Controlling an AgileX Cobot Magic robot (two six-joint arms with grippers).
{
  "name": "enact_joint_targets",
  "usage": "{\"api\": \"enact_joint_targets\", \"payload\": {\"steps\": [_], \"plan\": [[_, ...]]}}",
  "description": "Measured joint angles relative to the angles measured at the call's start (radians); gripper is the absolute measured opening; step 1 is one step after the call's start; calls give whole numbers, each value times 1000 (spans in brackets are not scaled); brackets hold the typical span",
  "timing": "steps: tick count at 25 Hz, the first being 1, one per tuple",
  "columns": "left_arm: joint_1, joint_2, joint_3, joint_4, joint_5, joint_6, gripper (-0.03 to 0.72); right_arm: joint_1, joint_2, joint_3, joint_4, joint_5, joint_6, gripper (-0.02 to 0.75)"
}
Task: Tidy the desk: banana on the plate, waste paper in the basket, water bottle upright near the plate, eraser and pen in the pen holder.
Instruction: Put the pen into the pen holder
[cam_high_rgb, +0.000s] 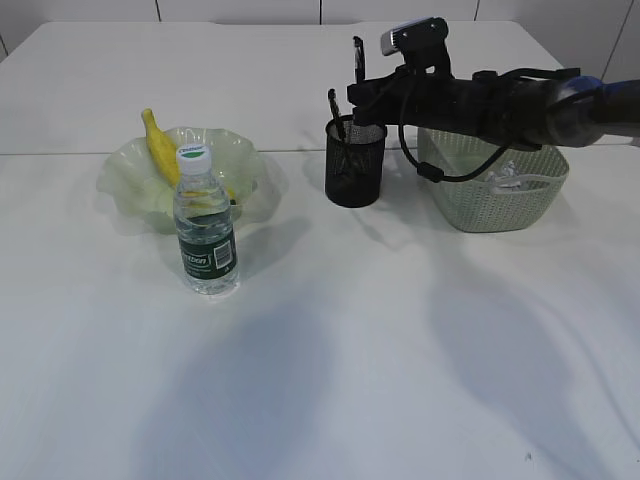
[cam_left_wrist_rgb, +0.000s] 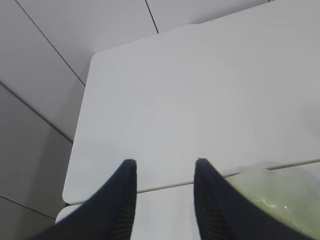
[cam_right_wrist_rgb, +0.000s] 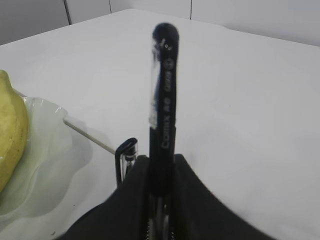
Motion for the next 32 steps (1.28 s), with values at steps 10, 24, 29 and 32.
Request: {"api": "enact_joint_targets", "payload": {"steps": [10, 24, 29, 32], "plan": [[0, 0, 134, 3, -200, -46, 268, 0, 0, 0, -2, 0, 1, 87], [51, 0, 312, 4, -447, -102, 266, 0, 1, 0, -2, 2, 1, 87], [53, 0, 388, 10, -534, -102, 257, 0, 2, 0, -2, 2, 1, 87], [59, 0, 443, 13, -603, -104, 250, 0, 5, 0, -2, 2, 1, 87]]}}
